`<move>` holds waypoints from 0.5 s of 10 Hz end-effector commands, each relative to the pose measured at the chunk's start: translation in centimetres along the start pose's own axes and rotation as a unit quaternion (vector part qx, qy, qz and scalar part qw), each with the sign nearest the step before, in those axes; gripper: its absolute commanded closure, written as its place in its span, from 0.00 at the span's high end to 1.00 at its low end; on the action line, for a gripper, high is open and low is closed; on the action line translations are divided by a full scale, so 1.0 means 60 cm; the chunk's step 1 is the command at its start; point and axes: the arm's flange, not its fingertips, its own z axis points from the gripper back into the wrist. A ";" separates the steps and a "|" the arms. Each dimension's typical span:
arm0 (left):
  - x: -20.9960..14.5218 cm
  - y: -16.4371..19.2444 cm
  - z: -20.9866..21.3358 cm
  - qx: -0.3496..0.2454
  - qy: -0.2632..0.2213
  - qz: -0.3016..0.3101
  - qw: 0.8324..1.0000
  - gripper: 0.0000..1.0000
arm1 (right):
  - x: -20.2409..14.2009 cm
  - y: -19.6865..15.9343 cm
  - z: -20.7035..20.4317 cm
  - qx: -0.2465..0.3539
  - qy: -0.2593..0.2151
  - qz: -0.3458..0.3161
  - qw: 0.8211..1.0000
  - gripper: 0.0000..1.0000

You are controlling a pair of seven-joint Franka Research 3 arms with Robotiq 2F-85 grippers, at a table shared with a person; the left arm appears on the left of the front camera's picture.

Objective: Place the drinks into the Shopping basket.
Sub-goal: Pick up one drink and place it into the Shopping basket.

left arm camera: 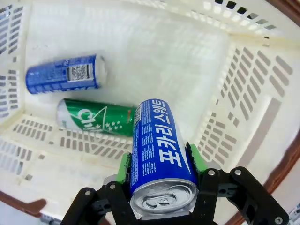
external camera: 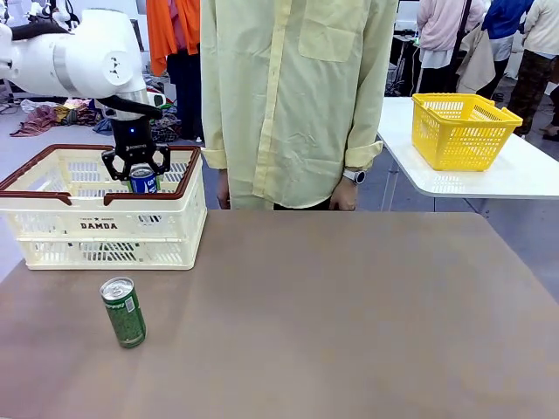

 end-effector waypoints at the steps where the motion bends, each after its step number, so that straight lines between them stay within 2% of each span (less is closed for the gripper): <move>1: -0.006 0.014 0.032 -0.026 -0.011 -0.011 1.000 0.00 | 0.001 0.002 0.003 0.011 -0.006 0.013 1.000 1.00; 5: -0.002 0.009 0.008 -0.027 -0.001 -0.014 1.000 0.00 | 0.001 0.002 0.003 0.011 -0.006 0.013 1.000 1.00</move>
